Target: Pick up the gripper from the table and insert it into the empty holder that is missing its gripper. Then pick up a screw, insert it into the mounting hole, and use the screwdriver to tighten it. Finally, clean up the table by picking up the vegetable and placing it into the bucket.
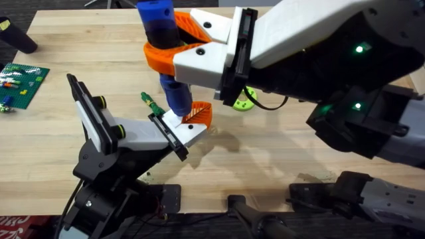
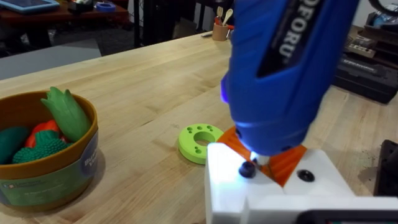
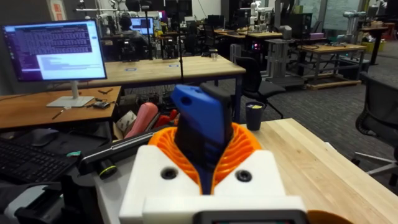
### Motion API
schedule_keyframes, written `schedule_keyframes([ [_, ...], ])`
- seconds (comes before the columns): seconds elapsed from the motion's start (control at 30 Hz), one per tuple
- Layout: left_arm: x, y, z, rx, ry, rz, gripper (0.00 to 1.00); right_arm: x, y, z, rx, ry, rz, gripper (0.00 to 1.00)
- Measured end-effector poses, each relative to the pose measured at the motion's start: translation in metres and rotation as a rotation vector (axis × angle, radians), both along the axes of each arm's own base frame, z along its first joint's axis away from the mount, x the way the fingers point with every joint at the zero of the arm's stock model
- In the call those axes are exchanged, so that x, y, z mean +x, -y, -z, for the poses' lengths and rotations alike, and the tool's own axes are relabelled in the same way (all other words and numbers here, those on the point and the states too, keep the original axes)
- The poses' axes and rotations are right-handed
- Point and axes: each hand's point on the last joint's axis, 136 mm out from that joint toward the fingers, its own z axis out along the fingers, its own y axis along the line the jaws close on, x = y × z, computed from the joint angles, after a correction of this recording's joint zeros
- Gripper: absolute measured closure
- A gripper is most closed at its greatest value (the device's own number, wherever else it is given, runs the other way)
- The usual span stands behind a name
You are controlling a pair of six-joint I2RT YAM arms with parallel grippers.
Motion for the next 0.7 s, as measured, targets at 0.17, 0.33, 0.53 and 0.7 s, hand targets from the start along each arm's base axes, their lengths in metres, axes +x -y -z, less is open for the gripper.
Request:
schedule_keyframes([
  [0.17,0.001,0.0,-0.001,-0.003,-0.001,-0.004,0.991,0.0,0.0,0.001,-0.003,-0.003,0.002,0.937],
  [0.33,0.001,0.0,-0.001,-0.003,0.0,-0.005,0.991,0.003,0.004,-0.005,0.021,0.052,0.016,0.938],
  [0.53,0.001,-0.001,-0.001,-0.003,0.001,-0.006,0.991,0.01,0.01,-0.015,0.051,0.111,0.046,0.938],
  [0.7,0.001,-0.001,-0.001,-0.003,0.001,-0.006,0.991,0.006,0.014,-0.031,0.108,0.167,0.049,0.938],
])
